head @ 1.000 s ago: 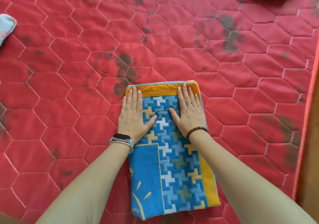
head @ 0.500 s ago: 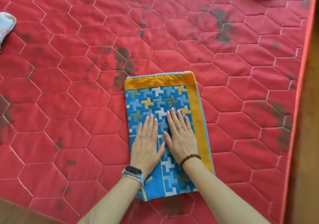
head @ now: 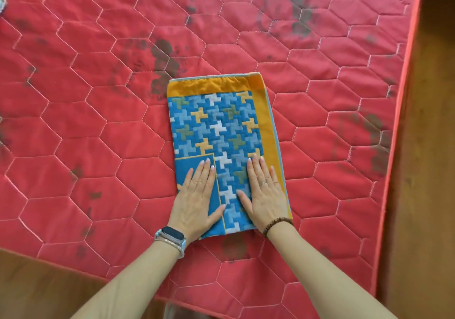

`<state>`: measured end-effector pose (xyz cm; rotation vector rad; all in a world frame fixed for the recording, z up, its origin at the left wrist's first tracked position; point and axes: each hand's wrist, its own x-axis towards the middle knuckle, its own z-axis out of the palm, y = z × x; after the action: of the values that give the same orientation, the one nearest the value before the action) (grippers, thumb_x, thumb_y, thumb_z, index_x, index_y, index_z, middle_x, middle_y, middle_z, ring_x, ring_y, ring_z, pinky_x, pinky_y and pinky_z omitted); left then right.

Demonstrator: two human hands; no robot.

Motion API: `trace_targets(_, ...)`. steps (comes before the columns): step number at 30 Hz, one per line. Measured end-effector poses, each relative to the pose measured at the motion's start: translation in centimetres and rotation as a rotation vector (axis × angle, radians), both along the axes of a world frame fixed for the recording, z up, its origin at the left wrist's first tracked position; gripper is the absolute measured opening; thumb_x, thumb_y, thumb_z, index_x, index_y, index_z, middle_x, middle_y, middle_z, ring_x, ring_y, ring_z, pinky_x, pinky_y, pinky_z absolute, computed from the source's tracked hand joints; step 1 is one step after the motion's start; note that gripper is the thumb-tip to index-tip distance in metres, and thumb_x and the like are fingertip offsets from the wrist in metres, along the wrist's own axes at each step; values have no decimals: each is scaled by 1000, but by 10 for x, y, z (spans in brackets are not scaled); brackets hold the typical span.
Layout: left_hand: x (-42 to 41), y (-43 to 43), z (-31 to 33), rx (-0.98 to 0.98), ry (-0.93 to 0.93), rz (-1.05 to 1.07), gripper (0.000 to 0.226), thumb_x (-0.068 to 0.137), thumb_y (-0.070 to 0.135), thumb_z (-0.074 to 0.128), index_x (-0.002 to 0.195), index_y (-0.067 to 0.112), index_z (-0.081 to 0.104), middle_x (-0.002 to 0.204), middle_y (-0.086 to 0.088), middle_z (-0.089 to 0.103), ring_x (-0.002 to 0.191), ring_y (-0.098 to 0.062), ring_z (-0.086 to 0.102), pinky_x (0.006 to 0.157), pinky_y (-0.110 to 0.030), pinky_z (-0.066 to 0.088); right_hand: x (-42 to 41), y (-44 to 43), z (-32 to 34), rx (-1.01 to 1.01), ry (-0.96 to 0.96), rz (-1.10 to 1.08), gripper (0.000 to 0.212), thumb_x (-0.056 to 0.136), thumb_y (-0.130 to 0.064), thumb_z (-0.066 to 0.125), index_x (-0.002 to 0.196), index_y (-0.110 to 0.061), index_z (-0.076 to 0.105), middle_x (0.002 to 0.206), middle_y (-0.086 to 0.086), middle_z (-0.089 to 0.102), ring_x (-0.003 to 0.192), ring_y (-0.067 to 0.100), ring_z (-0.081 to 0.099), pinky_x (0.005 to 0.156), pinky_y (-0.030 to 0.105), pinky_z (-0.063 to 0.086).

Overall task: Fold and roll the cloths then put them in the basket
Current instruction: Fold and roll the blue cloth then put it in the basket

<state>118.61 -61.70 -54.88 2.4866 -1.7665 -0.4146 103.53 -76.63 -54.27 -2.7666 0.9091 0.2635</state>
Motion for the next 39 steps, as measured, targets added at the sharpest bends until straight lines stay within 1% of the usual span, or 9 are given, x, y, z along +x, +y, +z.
trace_targets(8,-4,52,2,8,39,-76,87,91,59,43,154,2,24,164,-16,15,153,-26,11,122,-44,13,-40,3,1,11,7,23,74,97,-52,32,155,-9,16,164,7,12,151,21,11,120,42,17)
trace_targets(16,15,69,10,-39,93,-265,86,87,56,53,154,8,28,163,-17,17,152,-31,15,123,-44,14,-76,-13,26,201,-74,202,84,91,-57,51,156,-17,16,165,-1,8,152,17,1,124,36,7)
trace_targets(18,19,76,13,-113,113,-302,75,85,41,55,150,9,38,160,-17,27,149,-31,23,123,-42,17,-87,-19,29,217,-92,268,83,87,-47,59,155,-17,22,164,0,15,152,18,7,124,36,11)
trace_targets(21,24,81,10,-191,109,-363,60,87,27,52,143,6,49,153,-19,40,143,-32,37,121,-41,24,-95,-28,22,153,-165,310,74,77,-13,66,146,-11,42,156,6,35,146,25,29,120,39,24)
trace_targets(25,9,80,0,-315,81,-409,43,88,1,43,125,1,66,131,-23,60,125,-38,57,107,-49,45,-89,-24,19,44,-294,313,49,74,5,52,121,-8,55,129,16,59,123,32,54,103,41,49)
trace_targets(28,-2,84,-1,-396,9,-384,44,101,-5,28,116,-1,70,114,-24,67,110,-38,65,102,-50,48,-88,-16,23,-12,-315,307,37,81,-1,37,108,-9,62,109,14,63,108,27,51,82,36,57)
trace_targets(30,-8,83,3,-423,-14,-333,44,105,0,28,111,-2,71,105,-22,68,104,-36,65,102,-47,49,-90,-13,22,-13,-329,280,35,82,0,39,104,-7,65,102,12,62,102,25,50,81,33,55)
trace_targets(34,-16,74,12,-481,134,-177,15,99,6,46,105,8,60,95,-11,65,92,-27,59,91,-34,47,-92,-11,16,32,-381,189,30,78,12,66,103,-6,66,102,9,62,100,24,55,88,30,52)
trace_targets(39,-7,74,24,-384,330,59,18,95,25,50,102,15,63,93,0,66,88,-17,62,82,-29,49,-89,-11,31,166,-374,-1,20,79,2,75,95,-8,66,105,4,65,100,16,58,78,28,56)
